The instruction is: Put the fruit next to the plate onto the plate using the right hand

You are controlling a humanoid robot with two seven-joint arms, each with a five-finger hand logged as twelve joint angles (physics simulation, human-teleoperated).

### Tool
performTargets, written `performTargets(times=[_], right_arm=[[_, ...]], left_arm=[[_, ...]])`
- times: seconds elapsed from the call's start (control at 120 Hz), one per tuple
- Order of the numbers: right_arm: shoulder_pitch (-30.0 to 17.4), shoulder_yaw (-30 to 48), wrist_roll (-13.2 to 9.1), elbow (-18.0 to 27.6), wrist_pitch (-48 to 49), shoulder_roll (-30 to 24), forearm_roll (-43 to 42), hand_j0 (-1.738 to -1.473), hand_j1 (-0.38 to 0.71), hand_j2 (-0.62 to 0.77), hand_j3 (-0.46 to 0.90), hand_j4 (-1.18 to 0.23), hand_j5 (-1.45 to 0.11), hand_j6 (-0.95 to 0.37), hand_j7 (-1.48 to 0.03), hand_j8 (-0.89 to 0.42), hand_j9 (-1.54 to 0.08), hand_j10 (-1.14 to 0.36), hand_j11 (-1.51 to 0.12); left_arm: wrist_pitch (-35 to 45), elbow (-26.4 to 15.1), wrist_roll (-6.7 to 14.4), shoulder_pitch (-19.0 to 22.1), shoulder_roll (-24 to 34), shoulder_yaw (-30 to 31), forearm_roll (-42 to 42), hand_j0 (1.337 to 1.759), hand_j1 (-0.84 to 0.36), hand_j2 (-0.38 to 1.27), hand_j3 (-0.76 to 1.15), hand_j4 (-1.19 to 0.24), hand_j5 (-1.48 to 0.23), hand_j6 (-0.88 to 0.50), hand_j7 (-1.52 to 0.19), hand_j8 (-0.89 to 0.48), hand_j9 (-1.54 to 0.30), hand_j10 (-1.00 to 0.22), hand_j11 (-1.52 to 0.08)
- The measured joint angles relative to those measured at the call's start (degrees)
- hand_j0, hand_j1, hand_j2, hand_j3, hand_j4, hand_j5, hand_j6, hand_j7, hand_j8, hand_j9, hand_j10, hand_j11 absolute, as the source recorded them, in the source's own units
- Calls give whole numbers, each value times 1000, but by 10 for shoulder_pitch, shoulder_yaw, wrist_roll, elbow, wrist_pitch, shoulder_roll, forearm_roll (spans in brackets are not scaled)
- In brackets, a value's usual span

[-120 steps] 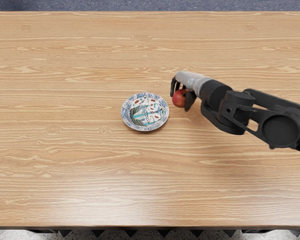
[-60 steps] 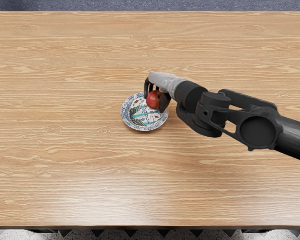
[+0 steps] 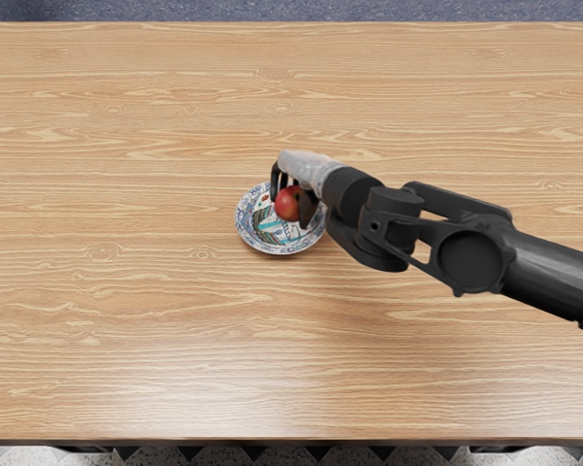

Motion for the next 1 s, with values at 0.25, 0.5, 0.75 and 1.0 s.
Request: performTargets(times=[0.25,0.5,0.75,1.0], right_arm=[[-1,5,0,6,2,2,1,-1656,119,47,0,-501,-672,-404,-658,-411,-679,-495,-681],[0,8,0,9,4,-2,8,-1658,57,-30,0,-372,-489,-344,-485,-346,-491,-370,-492],[6,70,0,38,97,-68,128,-1658,-3,-46,0,-300,-390,-292,-389,-292,-391,-299,-391],[4,148,0,78,269,-205,299,-1658,-76,-41,0,-232,-301,-230,-300,-230,-301,-232,-301]], left_arm=[[0,0,0,0,0,0,0,1658,349,0,0,0,0,0,0,0,0,0,0],[0,0,0,0,0,0,0,1658,349,0,0,0,0,0,0,0,0,0,0],[0,0,0,0,0,0,0,1658,349,0,0,0,0,0,0,0,0,0,0],[0,0,0,0,0,0,0,1658,349,0,0,0,0,0,0,0,0,0,0]])
